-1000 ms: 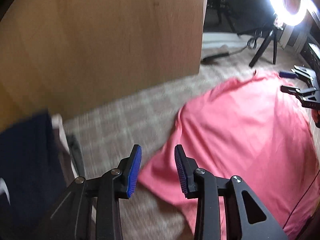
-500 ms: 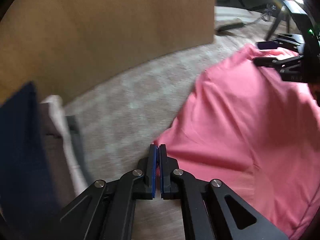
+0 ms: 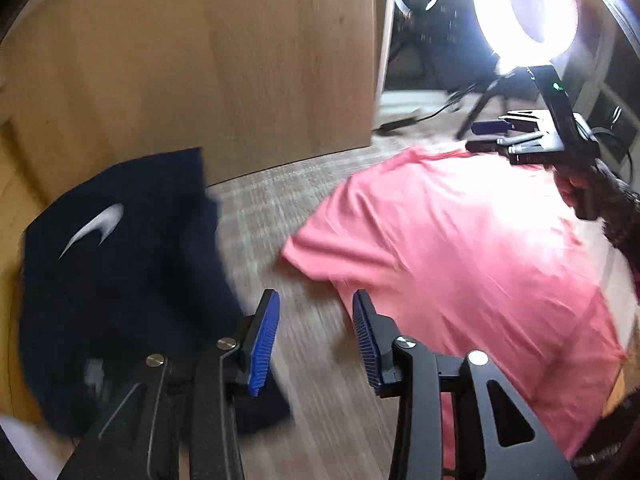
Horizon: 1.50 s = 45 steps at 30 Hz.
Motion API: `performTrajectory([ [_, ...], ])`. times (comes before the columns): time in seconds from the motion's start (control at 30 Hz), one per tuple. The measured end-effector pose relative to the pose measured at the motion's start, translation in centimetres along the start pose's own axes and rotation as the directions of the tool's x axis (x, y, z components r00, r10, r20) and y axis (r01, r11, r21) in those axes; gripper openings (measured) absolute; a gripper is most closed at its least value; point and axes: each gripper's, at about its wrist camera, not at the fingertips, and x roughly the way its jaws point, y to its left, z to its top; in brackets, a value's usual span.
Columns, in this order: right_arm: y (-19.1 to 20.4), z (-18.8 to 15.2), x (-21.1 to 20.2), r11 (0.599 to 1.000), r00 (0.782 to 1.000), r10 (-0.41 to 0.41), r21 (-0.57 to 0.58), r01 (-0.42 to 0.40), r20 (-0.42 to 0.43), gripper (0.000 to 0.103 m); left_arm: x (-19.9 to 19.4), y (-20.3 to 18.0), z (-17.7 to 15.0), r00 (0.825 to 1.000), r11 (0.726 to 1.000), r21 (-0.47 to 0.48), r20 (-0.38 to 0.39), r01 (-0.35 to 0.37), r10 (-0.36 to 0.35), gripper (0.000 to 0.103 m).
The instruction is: Fold clothes
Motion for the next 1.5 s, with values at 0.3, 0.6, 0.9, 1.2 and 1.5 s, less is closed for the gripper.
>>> performTrajectory([
  [0.3, 4.6, 1.9, -9.3, 0.994, 0.995, 0.084, -0.074, -0.081, 0.044, 0.058, -11.5, -2.4, -17.0, 1.000, 0.940, -0.340, 0.009, -0.018, 0.022, 0.040],
  [0.6, 13.3, 0.1, -5.1, 0.964, 0.992, 0.120, -0.236, -0.122, -0.024, 0.058, -11.3, -14.5, -32.6, 0.989, 0.831, -0.556, -0.098, 0.036, -0.108, 0.040],
  [0.9, 17.7, 0.0, 0.9, 0.971, 0.989, 0.083, -0.212, -0.107, -0.121, 0.058, -7.9, -15.9, -31.3, 0.992, 0.884, -0.467, -0.114, 0.001, -0.062, 0.040],
  [1.2, 21.3, 3.8, 11.5, 0.993, 0.967, 0.045, -0.094, -0.071, -0.250, 0.058, -6.2, -15.4, -30.8, 0.989, 0.900, -0.430, -0.096, 0.064, -0.116, 0.006],
  [1.5, 22.5, 5.7, 21.0, 0.997, 0.925, -0.054, -0.067, 0.031, -0.375, 0.058, -6.9, -14.0, -30.9, 0.976, 0.885, -0.434, -0.050, 0.171, -0.212, 0.001],
])
